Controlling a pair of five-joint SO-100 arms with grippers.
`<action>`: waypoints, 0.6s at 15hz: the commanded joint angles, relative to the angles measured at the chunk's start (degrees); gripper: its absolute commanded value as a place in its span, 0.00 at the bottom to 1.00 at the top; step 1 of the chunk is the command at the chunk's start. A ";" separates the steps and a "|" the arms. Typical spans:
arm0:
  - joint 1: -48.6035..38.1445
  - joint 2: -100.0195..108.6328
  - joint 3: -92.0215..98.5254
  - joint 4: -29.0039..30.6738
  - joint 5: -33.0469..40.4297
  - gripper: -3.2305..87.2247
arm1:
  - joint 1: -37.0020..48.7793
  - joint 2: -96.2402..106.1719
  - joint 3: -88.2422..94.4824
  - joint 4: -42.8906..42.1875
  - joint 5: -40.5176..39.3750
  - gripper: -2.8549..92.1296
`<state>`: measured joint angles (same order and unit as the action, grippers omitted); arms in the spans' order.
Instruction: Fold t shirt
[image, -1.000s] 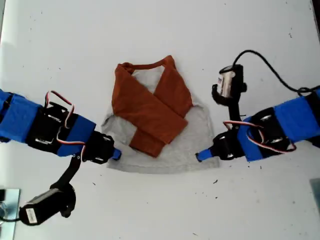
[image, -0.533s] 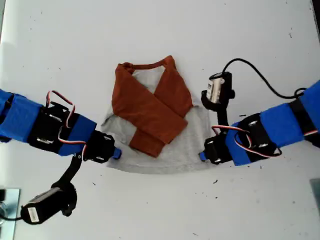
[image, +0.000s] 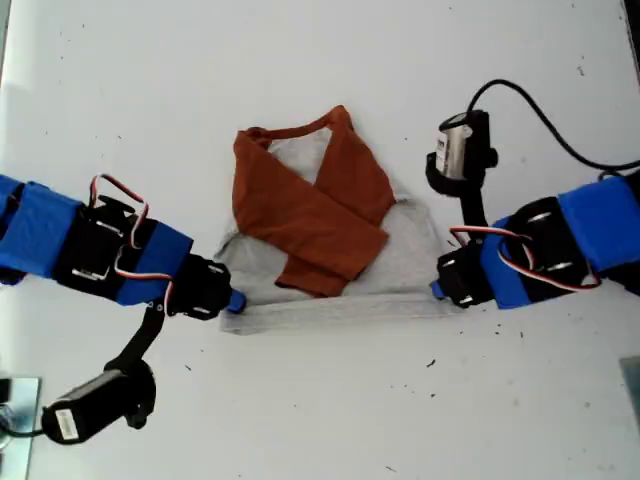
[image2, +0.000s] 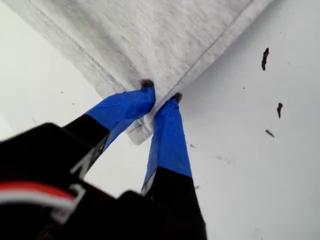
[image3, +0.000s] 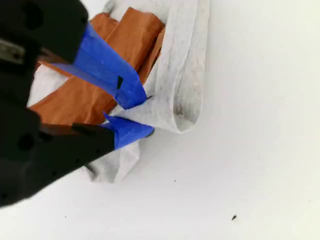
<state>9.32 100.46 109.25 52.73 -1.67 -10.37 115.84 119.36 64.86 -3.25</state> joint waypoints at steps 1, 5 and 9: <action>1.05 5.01 -0.44 -0.44 -0.88 0.03 | -2.29 2.99 -5.98 4.92 -1.23 0.06; 2.81 5.71 -0.62 -3.52 -1.32 0.03 | -1.32 1.14 -10.81 4.66 -4.22 0.06; -13.89 14.77 -0.35 3.87 10.37 0.03 | 17.23 5.10 -14.24 4.75 -20.57 0.06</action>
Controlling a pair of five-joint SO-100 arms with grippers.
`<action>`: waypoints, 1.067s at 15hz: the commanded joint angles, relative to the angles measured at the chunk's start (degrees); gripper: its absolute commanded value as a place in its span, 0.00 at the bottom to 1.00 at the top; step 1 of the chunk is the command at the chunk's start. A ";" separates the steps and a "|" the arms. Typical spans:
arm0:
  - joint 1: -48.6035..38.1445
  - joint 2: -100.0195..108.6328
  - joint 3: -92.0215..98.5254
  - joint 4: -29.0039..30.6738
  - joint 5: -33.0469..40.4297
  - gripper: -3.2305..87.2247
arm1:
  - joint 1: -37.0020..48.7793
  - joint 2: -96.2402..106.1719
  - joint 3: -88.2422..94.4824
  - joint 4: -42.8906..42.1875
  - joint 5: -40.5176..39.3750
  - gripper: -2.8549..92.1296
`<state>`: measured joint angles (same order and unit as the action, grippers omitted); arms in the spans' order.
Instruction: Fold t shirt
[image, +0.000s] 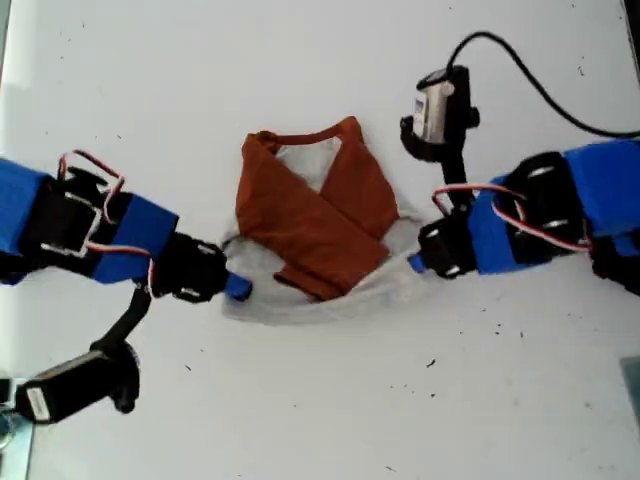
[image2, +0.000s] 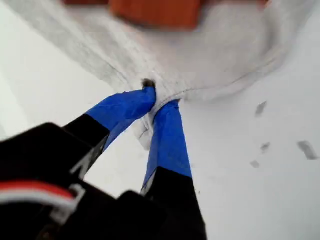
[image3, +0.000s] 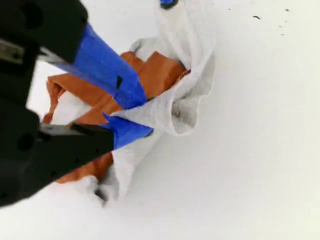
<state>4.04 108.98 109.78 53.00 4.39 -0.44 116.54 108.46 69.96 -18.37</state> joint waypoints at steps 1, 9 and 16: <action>-18.28 9.58 0.70 5.89 8.96 0.03 | 15.64 8.00 -2.29 -1.49 -9.84 0.06; -39.20 52.73 43.68 -5.36 12.74 0.27 | 41.48 36.47 22.24 1.05 -10.46 0.41; -11.78 97.29 76.03 0.44 -11.07 0.03 | 19.51 71.81 58.45 0.53 5.63 0.07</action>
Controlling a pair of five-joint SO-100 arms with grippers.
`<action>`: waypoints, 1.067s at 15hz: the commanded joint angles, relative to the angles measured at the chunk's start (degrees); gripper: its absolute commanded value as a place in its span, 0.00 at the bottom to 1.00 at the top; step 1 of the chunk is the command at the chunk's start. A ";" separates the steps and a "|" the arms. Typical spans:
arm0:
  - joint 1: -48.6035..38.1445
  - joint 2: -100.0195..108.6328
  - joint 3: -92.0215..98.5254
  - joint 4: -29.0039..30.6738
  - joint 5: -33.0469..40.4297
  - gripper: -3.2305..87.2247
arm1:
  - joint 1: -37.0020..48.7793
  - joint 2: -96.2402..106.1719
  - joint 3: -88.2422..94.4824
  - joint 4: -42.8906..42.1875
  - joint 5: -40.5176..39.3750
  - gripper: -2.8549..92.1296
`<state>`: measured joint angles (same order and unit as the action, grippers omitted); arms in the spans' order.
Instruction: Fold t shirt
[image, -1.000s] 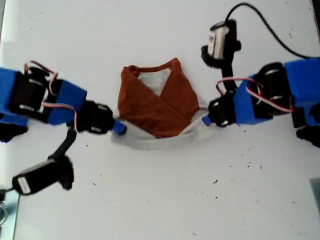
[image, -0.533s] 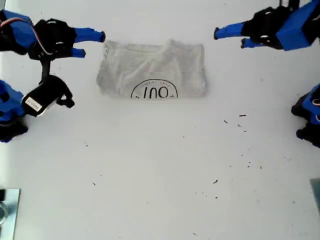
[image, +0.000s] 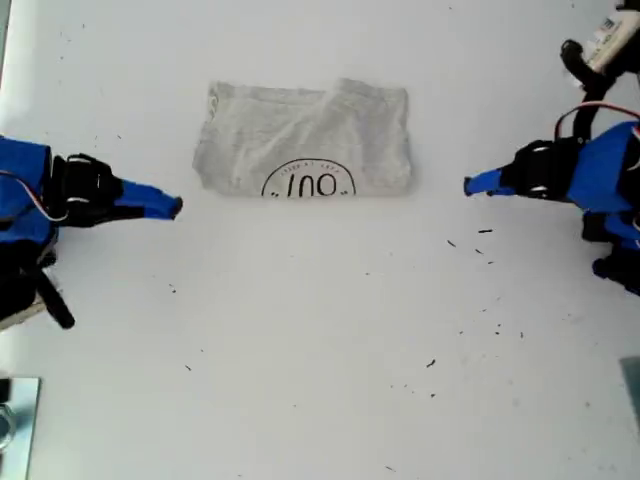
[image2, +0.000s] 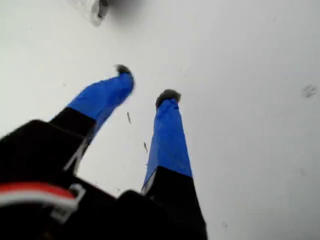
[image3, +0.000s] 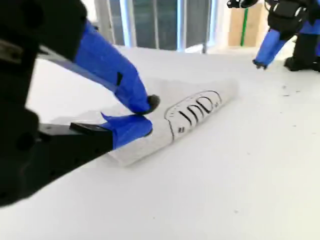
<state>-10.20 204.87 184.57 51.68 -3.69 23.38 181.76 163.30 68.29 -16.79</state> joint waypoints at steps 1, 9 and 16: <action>2.55 1.41 1.23 5.54 -3.96 0.03 | -7.82 13.10 8.79 5.19 7.29 0.07; 2.46 1.58 1.41 6.94 13.89 0.20 | -12.48 18.90 14.24 9.40 13.27 0.07; 2.37 1.58 1.41 6.94 14.15 0.20 | -9.49 18.98 14.24 9.23 -29.18 0.07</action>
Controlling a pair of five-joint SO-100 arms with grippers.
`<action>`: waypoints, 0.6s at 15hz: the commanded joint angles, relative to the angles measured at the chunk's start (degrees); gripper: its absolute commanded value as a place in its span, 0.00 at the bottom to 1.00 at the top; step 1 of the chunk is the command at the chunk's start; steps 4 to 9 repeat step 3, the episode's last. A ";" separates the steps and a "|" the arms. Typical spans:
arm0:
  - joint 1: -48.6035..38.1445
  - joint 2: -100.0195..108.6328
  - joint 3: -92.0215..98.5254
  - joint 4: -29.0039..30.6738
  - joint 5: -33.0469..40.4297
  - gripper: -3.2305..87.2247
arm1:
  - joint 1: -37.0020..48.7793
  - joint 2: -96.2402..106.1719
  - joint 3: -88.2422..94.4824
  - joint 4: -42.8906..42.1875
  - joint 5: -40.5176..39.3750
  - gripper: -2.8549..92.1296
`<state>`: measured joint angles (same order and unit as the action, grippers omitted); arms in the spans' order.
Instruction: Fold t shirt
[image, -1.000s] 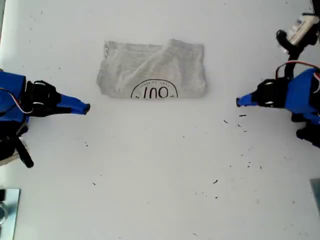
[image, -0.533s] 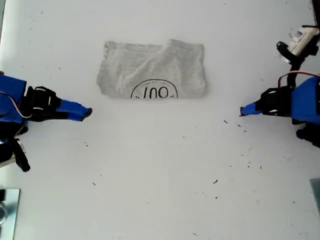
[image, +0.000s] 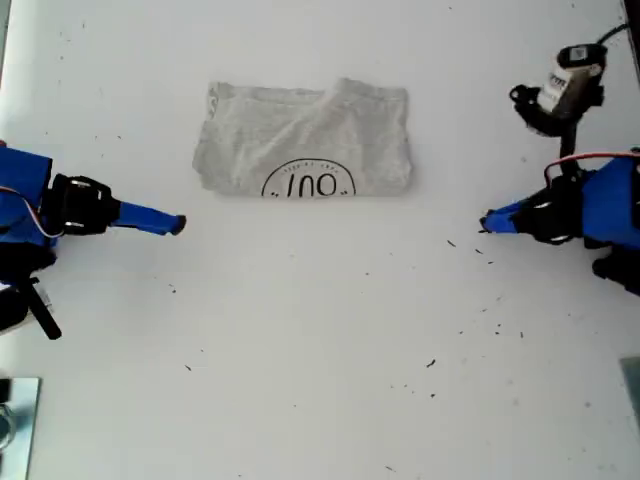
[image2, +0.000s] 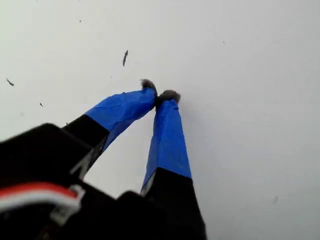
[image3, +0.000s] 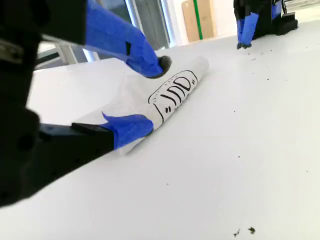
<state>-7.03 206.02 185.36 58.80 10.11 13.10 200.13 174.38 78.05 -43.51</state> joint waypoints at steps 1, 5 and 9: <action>-0.79 0.44 0.62 -0.18 0.35 0.20 | 0.79 0.62 3.16 -0.53 -2.46 0.07; -0.79 0.44 0.62 -0.18 0.35 0.20 | 0.79 0.62 3.16 -0.53 -2.46 0.07; -0.79 0.44 0.62 -0.18 0.35 0.20 | 0.79 0.62 3.16 -0.53 -2.46 0.07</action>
